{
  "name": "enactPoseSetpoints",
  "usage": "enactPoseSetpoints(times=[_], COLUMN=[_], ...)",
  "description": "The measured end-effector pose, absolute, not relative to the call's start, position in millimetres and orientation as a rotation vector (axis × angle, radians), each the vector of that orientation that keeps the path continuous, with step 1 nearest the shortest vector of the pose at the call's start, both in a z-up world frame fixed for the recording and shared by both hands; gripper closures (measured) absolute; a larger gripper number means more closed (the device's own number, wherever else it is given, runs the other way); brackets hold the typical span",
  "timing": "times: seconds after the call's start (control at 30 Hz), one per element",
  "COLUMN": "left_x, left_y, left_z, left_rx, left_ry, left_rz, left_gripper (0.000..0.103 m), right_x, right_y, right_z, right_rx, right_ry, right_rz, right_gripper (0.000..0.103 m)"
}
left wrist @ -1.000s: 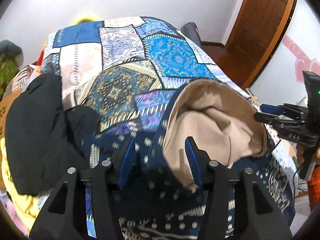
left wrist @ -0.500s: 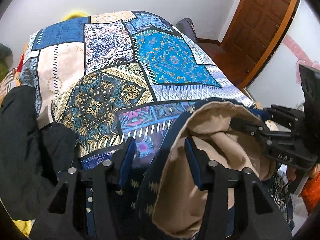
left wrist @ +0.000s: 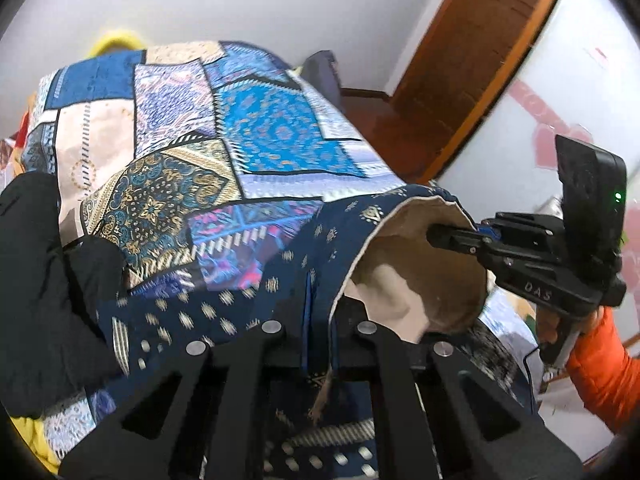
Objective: Fold large clothes
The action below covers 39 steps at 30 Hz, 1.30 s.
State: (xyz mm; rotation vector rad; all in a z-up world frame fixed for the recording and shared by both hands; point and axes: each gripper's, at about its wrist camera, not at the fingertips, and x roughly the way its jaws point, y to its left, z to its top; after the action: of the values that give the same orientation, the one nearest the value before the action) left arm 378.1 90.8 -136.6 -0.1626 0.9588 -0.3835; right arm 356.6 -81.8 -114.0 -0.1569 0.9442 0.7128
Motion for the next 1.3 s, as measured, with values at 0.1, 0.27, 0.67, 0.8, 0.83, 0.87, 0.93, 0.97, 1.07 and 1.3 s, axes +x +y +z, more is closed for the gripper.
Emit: enactPoseSetpoints(times=[0.1,0.27,0.67,0.8,0.83,0.87,0.93,0.97,1.07,1.3], left_x=[352.3,313.0,247.5,232.2,228.8,225.3,222.2,222.3,229.4,270.1], left_y=[83.5,70.0,52.8,52.0,52.5,52.9,54.0,55.9,62.9,71.6], left_z=[-130.3,-134.1,-145.0,-129.9,-124.4,-117.6,-105.3,-98.9,-86.6,-104.6], left_rx=[-0.157,-0.117,-0.04,-0.032,-0.03,-0.024,-0.01,-0.01,-0.021,-0.073], left_ry=[0.959,0.984,1.02,0.983,0.967,0.948,0.913,0.897,0.862,0.9], left_rz=[-0.407,-0.417,-0.405,-0.407,-0.404,-0.398,-0.377,-0.366,-0.342,-0.287], left_gripper=[0.097,0.097,0.089,0.069,0.066,0.065,0.064,0.064,0.057,0.054], right_x=[333.2,297.3,246.8,237.8,236.2,234.2,232.3,232.2,237.1,269.2], right_y=[-97.4,-116.6,-129.8,-138.6,-141.2,-144.6,-149.9,-153.2,-156.4,-135.8], right_z=[-108.8,-107.4,-96.8,-85.4,-82.9,-78.6,-72.4,-67.6,-59.5,-83.0], right_rx=[-0.15,-0.128,-0.155,-0.156,-0.153,-0.145,-0.132,-0.122,-0.099,-0.063], right_ry=[0.952,0.974,1.026,1.005,0.999,0.988,0.964,0.948,0.921,0.982], right_rz=[0.727,0.753,0.755,0.749,0.747,0.745,0.738,0.732,0.715,0.685], right_gripper=[0.098,0.097,0.091,0.087,0.086,0.082,0.078,0.077,0.076,0.075])
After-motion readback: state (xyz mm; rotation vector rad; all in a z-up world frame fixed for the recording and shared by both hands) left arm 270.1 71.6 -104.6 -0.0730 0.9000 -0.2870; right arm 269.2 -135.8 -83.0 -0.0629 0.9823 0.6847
